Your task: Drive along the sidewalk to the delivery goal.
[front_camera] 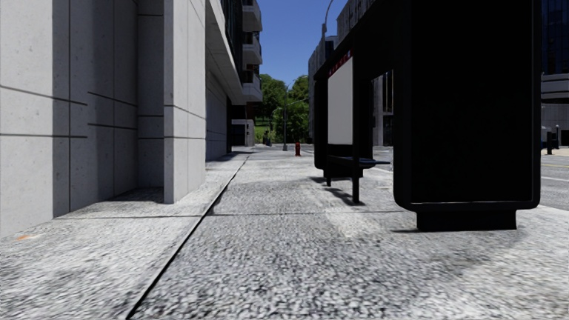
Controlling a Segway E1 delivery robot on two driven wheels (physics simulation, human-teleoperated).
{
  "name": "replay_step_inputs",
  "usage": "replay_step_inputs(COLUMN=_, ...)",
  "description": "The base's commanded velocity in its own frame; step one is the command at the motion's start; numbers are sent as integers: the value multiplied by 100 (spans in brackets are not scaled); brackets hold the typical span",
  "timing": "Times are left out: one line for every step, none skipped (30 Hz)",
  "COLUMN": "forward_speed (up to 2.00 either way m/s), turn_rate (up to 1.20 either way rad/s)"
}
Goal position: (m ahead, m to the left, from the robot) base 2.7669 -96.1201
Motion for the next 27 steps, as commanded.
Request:
replay_step_inputs(forward_speed=200, turn_rate=81)
replay_step_inputs(forward_speed=200, turn_rate=84)
replay_step_inputs(forward_speed=200, turn_rate=40)
replay_step_inputs(forward_speed=200, turn_rate=40)
replay_step_inputs(forward_speed=200, turn_rate=16)
replay_step_inputs(forward_speed=200, turn_rate=7)
replay_step_inputs(forward_speed=200, turn_rate=2)
replay_step_inputs(forward_speed=200, turn_rate=0)
replay_step_inputs(forward_speed=200, turn_rate=0)
replay_step_inputs(forward_speed=200, turn_rate=0)
replay_step_inputs(forward_speed=200, turn_rate=0)
replay_step_inputs(forward_speed=200, turn_rate=0)
replay_step_inputs(forward_speed=200, turn_rate=0)
replay_step_inputs(forward_speed=200, turn_rate=0)
replay_step_inputs(forward_speed=200, turn_rate=0)
replay_step_inputs(forward_speed=200, turn_rate=0)
replay_step_inputs(forward_speed=200, turn_rate=0)
replay_step_inputs(forward_speed=200, turn_rate=0)
replay_step_inputs(forward_speed=200, turn_rate=0)
replay_step_inputs(forward_speed=200, turn_rate=0)
replay_step_inputs(forward_speed=200, turn_rate=0)
replay_step_inputs(forward_speed=200, turn_rate=0)
replay_step_inputs(forward_speed=200, turn_rate=0)
replay_step_inputs(forward_speed=200, turn_rate=0)
replay_step_inputs(forward_speed=200, turn_rate=0)
replay_step_inputs(forward_speed=200, turn_rate=0)
replay_step_inputs(forward_speed=200, turn_rate=0)
